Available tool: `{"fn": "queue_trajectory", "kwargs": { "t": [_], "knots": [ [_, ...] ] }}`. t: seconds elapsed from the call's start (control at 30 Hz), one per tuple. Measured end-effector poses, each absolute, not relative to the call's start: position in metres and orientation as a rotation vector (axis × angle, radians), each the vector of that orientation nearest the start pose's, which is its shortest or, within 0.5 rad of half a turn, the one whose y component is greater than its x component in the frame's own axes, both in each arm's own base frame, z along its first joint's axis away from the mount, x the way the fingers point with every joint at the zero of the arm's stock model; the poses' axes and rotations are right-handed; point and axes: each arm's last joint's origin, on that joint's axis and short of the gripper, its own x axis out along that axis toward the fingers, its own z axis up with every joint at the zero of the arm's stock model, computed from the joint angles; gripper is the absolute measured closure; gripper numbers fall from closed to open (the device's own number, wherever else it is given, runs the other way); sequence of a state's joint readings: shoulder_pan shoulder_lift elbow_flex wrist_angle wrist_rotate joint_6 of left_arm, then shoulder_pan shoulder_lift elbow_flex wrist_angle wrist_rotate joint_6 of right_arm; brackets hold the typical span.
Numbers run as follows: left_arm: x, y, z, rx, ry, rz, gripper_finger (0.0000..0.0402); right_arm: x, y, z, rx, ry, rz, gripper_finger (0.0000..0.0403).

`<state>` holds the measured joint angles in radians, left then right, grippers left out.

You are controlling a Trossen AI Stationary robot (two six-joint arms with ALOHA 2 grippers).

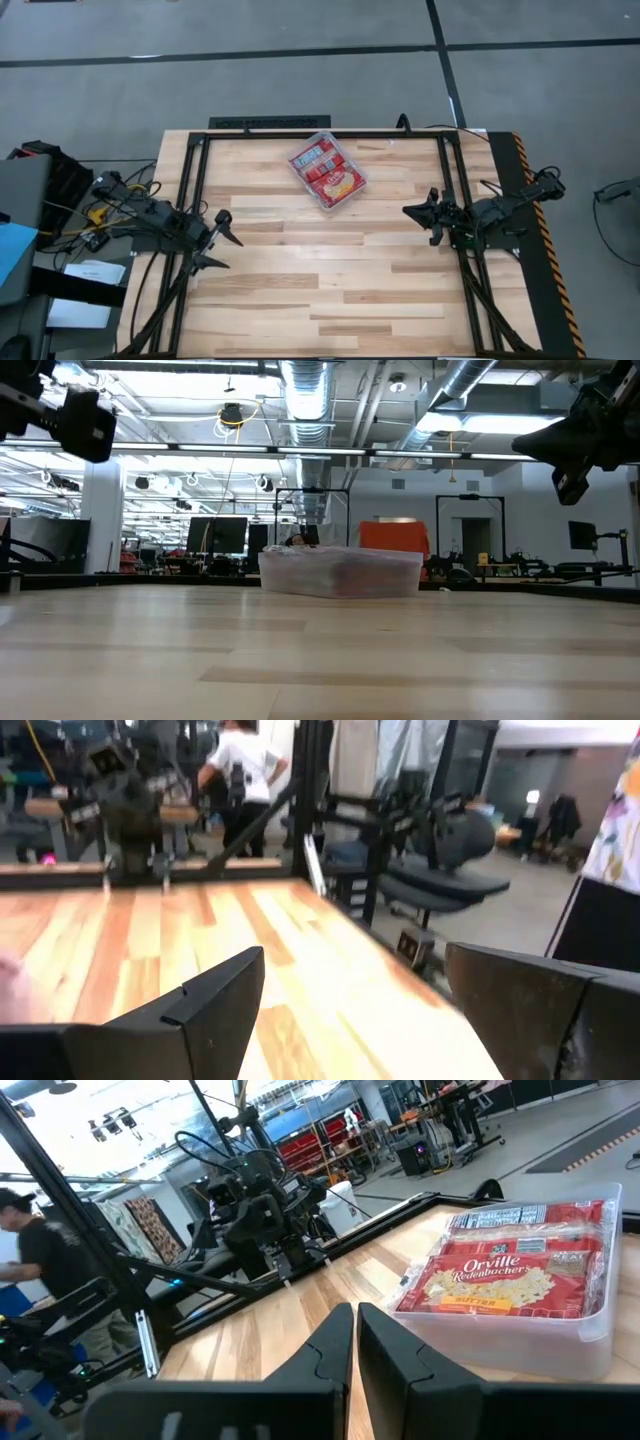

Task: Sort popcorn bags into baskets
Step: Return to Home Position

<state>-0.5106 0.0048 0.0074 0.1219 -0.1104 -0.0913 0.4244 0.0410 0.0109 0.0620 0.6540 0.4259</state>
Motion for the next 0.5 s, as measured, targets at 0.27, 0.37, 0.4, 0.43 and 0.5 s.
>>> {"fn": "queue_trajectory", "kwargs": {
  "t": [0.27,0.37,0.4,0.43,0.5],
  "knots": [
    [0.0864,-0.0451,0.1695,-0.094,0.004,-0.411,0.0102,0.0926,0.0225,0.1698,0.441,-0.076,-0.221,0.0360],
    [0.0863,-0.0450,0.1697,-0.094,0.005,-0.411,0.0102,0.0926,0.0225,0.1698,0.441,-0.076,-0.221,0.0359],
    [0.0864,-0.0451,0.1697,-0.094,0.005,-0.411,0.0102,0.0926,0.0224,0.1698,0.441,-0.076,-0.221,0.0358],
    [0.0863,-0.0450,0.1697,-0.094,0.005,-0.411,0.0102,0.0926,0.0224,0.1698,0.441,-0.076,-0.221,0.0358],
    [0.0863,-0.0450,0.1698,-0.094,0.005,-0.411,0.0102,0.0926,0.0224,0.1698,0.441,-0.076,-0.221,0.0358]
  ]
}}
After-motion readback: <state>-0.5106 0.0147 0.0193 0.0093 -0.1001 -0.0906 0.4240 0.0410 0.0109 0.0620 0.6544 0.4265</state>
